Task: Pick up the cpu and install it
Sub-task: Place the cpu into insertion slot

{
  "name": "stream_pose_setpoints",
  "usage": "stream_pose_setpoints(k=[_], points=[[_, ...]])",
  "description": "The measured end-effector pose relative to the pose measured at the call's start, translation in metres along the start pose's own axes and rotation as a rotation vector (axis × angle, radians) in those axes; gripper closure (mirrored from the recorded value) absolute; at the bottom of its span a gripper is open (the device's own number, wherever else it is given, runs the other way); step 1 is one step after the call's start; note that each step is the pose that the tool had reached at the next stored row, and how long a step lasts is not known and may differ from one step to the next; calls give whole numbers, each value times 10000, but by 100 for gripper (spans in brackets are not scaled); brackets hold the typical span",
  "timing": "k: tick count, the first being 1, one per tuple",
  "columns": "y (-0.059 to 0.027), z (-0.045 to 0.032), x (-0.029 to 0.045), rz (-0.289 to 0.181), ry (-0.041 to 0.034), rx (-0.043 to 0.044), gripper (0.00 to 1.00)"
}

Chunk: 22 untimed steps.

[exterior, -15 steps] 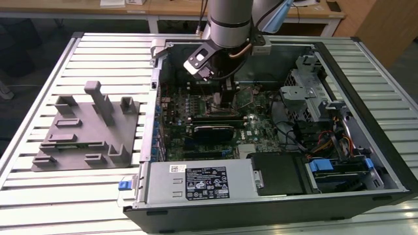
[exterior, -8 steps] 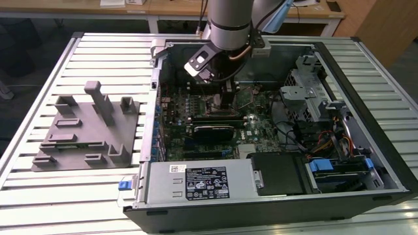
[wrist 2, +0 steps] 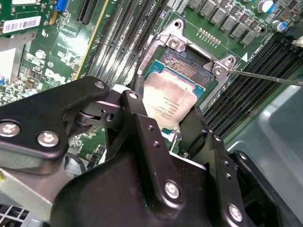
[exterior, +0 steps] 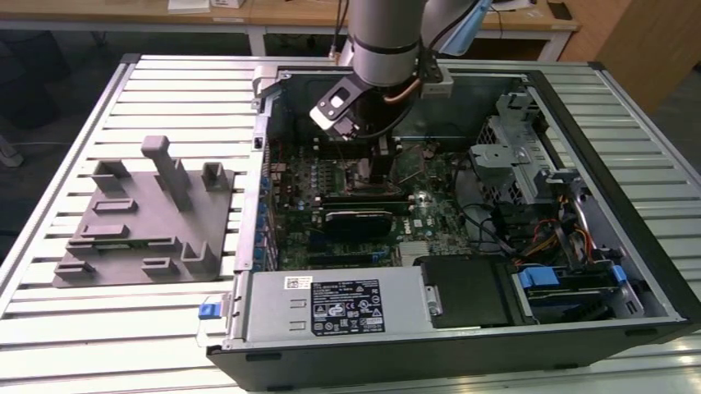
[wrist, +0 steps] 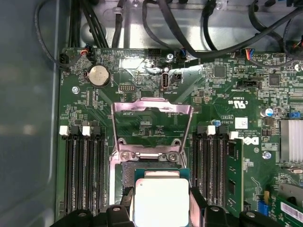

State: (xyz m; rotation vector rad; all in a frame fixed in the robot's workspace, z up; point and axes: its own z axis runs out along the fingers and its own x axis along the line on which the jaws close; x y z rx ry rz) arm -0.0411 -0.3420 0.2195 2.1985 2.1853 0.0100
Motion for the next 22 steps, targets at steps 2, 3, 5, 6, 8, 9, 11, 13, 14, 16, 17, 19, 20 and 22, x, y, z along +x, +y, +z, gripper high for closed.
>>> stream_pose_setpoints(k=[2, 3, 5, 6, 8, 9, 11, 13, 14, 16, 17, 19, 20, 22], points=[[0, 14, 12, 0, -1, 2, 46], [-1, 21, 19, -1, 0, 2, 46], [-1, 35, 30, -1, -1, 4, 46], [-2, 45, 35, 0, 0, 3, 46], [-2, 67, 46, -1, 0, 3, 46], [-3, 77, 52, -1, -1, 4, 46], [-4, 99, 63, 0, -2, 4, 46], [-4, 112, 65, -2, -6, 5, 46], [-4, 112, 65, -2, -7, 6, 46], [-4, 112, 65, -1, -8, 6, 46], [-4, 113, 65, -1, -7, 5, 46], [-6, 114, 65, 0, -6, 5, 46], [-10, 117, 65, 1, -4, 3, 46], [-26, 123, 65, -1, -6, 5, 46]])
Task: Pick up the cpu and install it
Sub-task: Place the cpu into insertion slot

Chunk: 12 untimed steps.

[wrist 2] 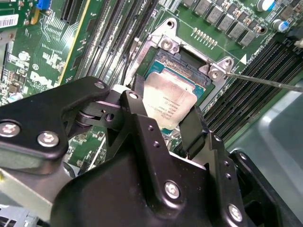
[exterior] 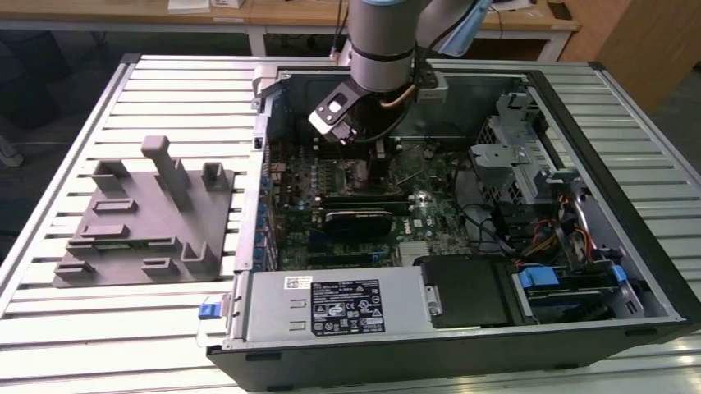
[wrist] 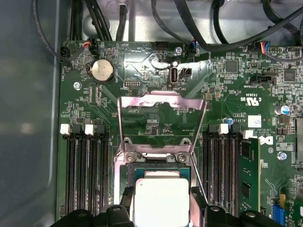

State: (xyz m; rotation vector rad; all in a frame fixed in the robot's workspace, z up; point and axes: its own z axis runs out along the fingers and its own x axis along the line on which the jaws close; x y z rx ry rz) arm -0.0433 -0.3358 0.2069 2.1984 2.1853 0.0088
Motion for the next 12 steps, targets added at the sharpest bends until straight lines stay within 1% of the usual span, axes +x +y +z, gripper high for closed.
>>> stream_pose_setpoints(k=[3, 6, 12], points=[[-15, 18, 1, 1, 0, -1, 46], [-18, 45, 1, -1, 0, -1, 46], [-21, 74, 4, 0, 1, 0, 46]])
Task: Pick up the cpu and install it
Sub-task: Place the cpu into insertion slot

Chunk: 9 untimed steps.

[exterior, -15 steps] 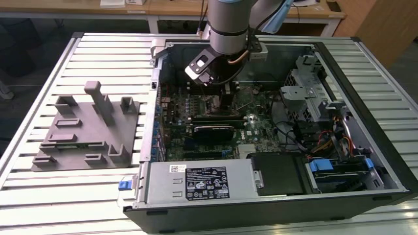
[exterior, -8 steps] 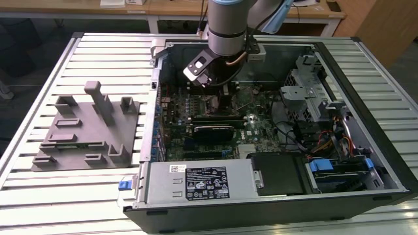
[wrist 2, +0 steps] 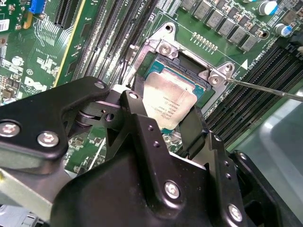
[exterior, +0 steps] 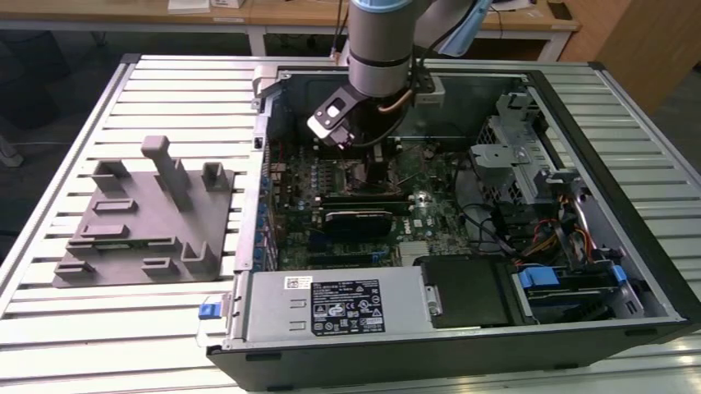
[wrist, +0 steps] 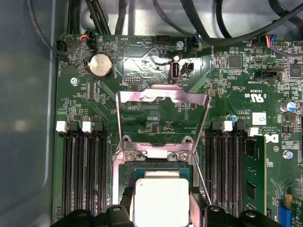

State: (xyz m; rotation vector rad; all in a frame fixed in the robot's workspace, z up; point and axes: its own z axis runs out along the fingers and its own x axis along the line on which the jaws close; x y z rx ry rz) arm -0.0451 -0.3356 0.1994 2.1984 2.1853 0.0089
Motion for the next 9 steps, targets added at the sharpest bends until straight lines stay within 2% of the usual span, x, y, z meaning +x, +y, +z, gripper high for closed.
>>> stream_pose_setpoints(k=[9], points=[[-2, 27, 4, 1, 2, -1, 46]])
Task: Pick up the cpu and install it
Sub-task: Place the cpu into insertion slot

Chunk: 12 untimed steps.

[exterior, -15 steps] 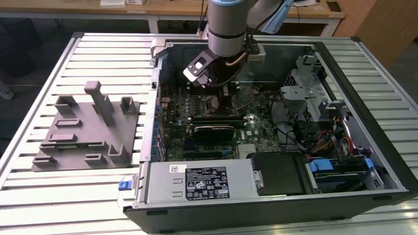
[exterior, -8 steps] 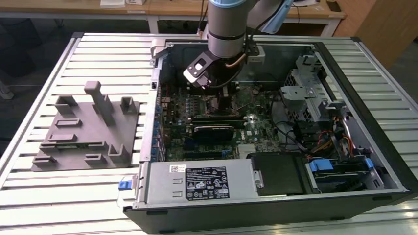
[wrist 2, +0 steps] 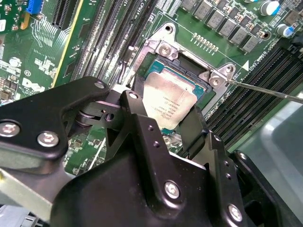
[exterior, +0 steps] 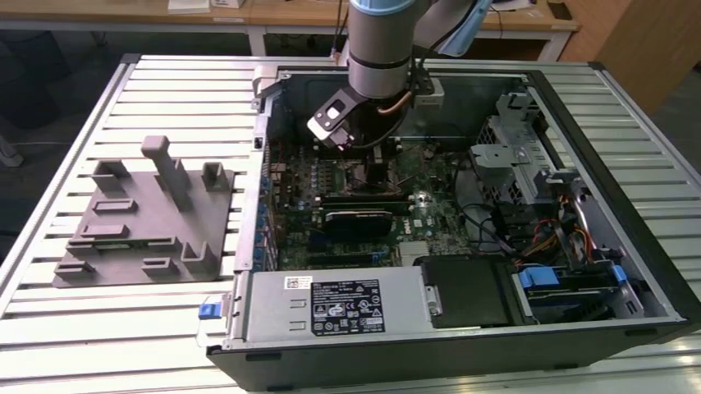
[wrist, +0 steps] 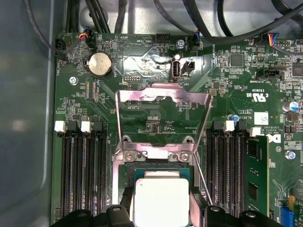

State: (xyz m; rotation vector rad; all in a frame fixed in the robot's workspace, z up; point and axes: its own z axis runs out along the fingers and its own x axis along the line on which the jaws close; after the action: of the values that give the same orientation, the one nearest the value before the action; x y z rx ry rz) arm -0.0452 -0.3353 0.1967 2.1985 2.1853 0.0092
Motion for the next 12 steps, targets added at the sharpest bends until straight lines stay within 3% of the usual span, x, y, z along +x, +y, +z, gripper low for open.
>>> stream_pose_setpoints(k=[6, 12], points=[[-1, 20, 4, -1, 4, 2, 46], [-1, 36, 5, -80, 68, 0, 46]])
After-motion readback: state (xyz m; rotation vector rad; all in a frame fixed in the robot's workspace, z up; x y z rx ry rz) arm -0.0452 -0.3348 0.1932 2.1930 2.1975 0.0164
